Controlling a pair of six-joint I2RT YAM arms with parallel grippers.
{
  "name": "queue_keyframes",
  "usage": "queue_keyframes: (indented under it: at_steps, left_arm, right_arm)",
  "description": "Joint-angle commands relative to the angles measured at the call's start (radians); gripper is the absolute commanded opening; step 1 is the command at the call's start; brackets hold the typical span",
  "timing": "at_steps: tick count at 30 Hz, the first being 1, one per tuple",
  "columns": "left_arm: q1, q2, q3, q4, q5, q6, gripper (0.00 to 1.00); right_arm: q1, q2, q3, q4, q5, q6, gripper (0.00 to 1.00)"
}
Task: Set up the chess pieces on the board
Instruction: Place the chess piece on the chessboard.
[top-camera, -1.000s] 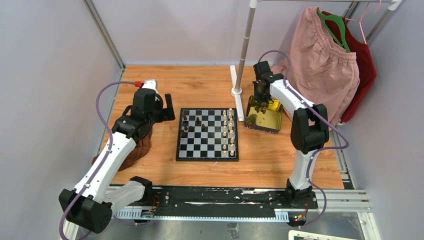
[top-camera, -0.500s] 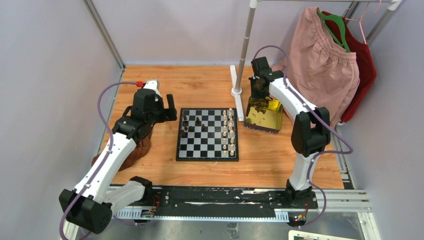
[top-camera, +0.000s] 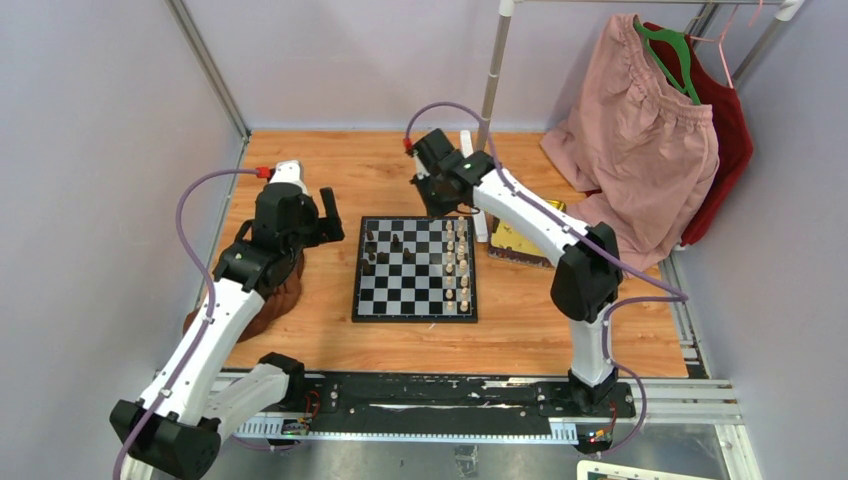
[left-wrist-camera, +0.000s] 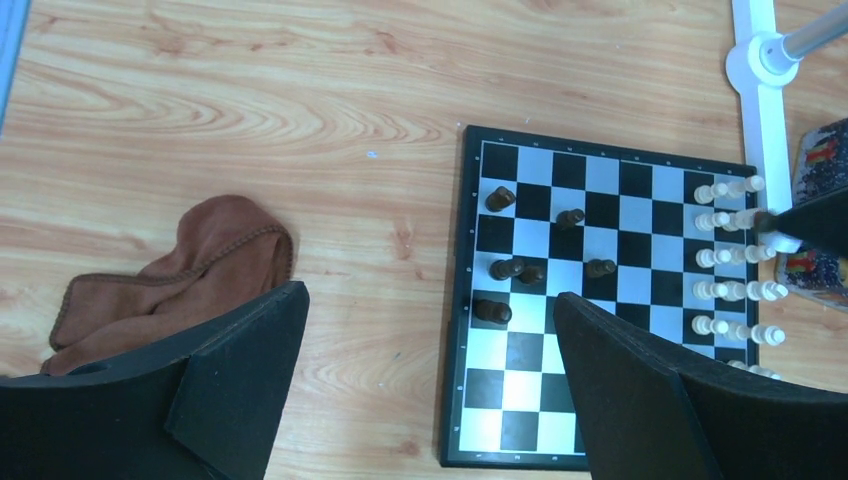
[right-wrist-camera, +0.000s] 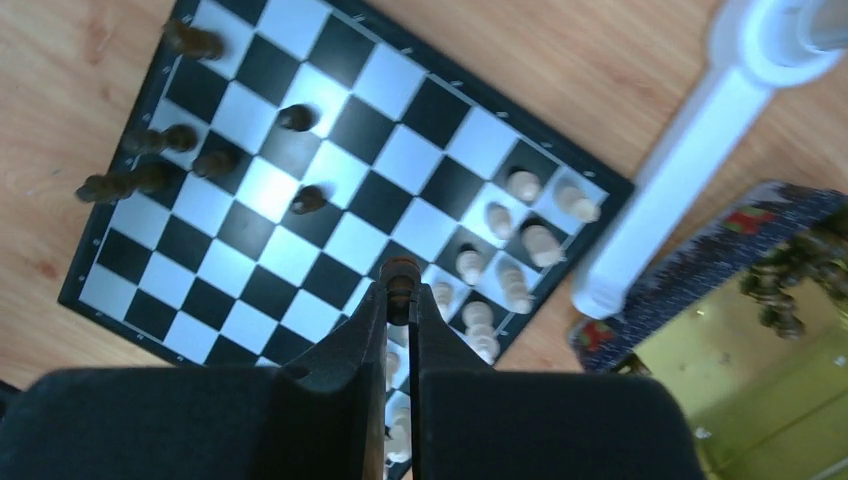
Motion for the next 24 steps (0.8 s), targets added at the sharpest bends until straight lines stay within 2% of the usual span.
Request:
queue_keyframes:
  at_steps: [1,12,24]
  left_arm:
    - [0.008,-0.046,-0.006,-0.017,-0.043,-0.008,1.00]
    - [0.008,-0.123,-0.011,-0.069,-0.068,-0.014,1.00]
    - [0.008,-0.157,-0.003,-0.077,-0.078,-0.026,1.00]
  right_arm:
    - [0.095,0.069,0.065,-0.085,-0.009,-0.015,0.00]
    - [0.247,0.204,0.191,-0.144,0.002,-0.007,0.00]
    - [0.306,0.329,0.292,-0.152,0.018,-0.004,0.00]
